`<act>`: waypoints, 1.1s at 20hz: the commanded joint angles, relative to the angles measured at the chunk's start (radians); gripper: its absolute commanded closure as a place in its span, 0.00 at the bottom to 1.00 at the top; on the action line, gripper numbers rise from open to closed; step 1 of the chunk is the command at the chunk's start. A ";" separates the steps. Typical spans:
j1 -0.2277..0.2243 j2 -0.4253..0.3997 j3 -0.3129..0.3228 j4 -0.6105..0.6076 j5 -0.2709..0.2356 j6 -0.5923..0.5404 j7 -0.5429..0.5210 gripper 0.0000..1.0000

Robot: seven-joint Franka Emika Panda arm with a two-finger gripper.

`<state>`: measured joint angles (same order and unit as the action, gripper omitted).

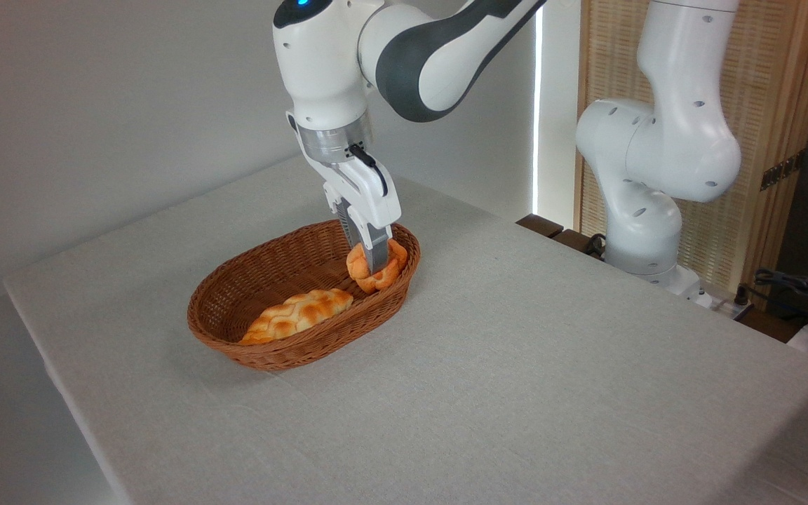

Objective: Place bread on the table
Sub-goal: 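Close the gripper on the round bread roll and lift it, then carry the roll out of the basket and lower it onto the table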

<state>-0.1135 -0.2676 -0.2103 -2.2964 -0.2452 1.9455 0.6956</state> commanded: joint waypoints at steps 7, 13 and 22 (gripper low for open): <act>-0.009 0.037 0.121 0.241 0.192 0.016 0.027 0.66; -0.003 0.149 0.158 0.301 0.452 0.111 0.076 0.63; 0.067 0.364 0.172 0.299 0.777 0.472 0.076 0.23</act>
<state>-0.0597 0.0710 -0.0422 -2.0215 0.4869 2.3927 0.7520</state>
